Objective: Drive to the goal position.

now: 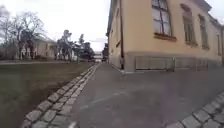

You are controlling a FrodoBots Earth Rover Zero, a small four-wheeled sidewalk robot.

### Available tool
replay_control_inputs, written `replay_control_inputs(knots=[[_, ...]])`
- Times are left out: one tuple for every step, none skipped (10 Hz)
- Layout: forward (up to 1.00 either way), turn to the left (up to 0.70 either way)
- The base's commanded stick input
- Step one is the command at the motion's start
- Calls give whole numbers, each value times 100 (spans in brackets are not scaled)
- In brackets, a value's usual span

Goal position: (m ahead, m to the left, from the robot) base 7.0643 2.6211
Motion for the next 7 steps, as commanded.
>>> replay_control_inputs(knots=[[100, 0], [100, 0], [100, 0], [100, 0], [100, 0], [100, 0], [100, 0]])
